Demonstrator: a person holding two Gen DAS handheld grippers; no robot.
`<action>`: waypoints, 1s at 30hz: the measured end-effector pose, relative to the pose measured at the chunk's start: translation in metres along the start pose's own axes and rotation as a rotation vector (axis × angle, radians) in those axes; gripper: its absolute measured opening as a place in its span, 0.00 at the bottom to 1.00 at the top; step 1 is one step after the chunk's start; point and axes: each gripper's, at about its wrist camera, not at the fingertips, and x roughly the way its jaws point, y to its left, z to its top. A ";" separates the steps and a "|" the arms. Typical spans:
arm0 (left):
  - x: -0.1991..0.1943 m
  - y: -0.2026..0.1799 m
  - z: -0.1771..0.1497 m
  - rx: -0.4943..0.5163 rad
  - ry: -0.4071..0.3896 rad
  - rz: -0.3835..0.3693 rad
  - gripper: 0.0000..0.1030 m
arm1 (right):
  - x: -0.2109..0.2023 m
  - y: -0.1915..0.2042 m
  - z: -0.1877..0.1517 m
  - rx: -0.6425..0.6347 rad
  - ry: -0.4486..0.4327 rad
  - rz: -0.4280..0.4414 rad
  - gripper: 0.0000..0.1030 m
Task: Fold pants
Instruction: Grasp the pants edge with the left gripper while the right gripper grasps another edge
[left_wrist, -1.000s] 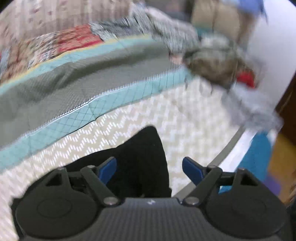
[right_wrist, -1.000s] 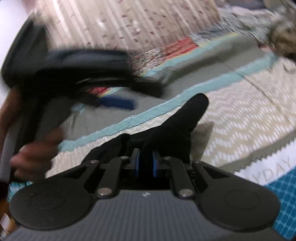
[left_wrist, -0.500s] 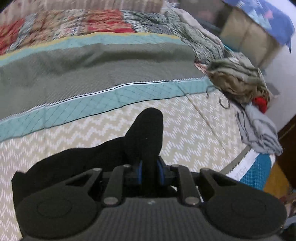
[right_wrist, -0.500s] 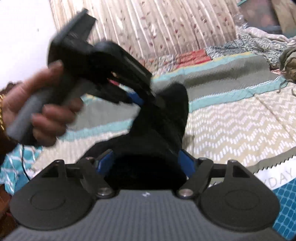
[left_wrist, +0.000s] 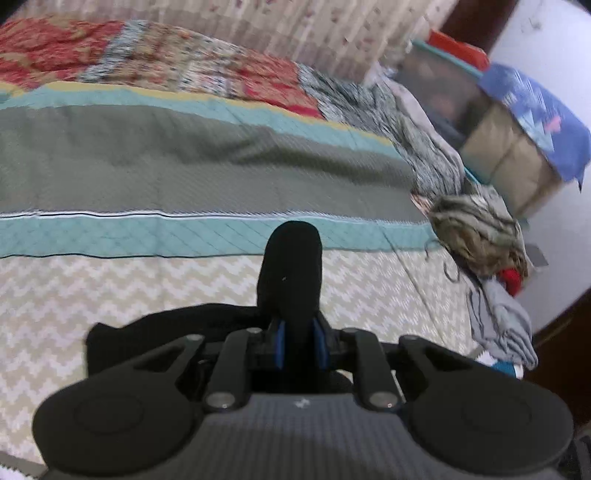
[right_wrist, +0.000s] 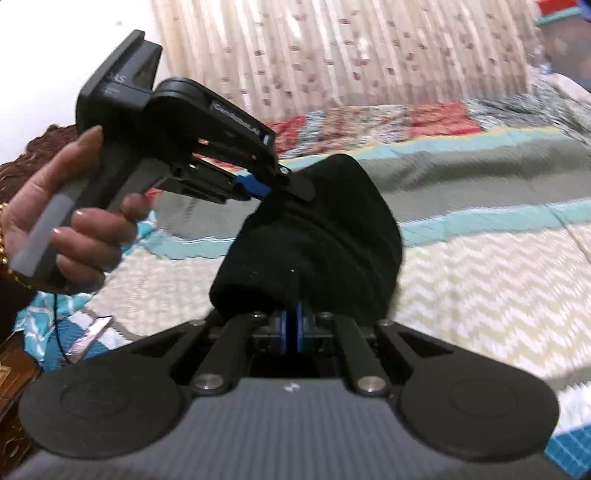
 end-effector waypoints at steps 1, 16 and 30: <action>-0.004 0.009 -0.001 -0.012 -0.008 0.005 0.15 | 0.006 0.007 0.003 -0.016 0.006 0.011 0.08; 0.024 0.152 -0.065 -0.266 0.019 0.164 0.16 | 0.093 0.059 -0.031 -0.125 0.240 0.093 0.14; -0.014 0.125 -0.072 -0.185 -0.116 0.258 0.51 | 0.013 0.009 -0.028 0.106 0.157 0.222 0.54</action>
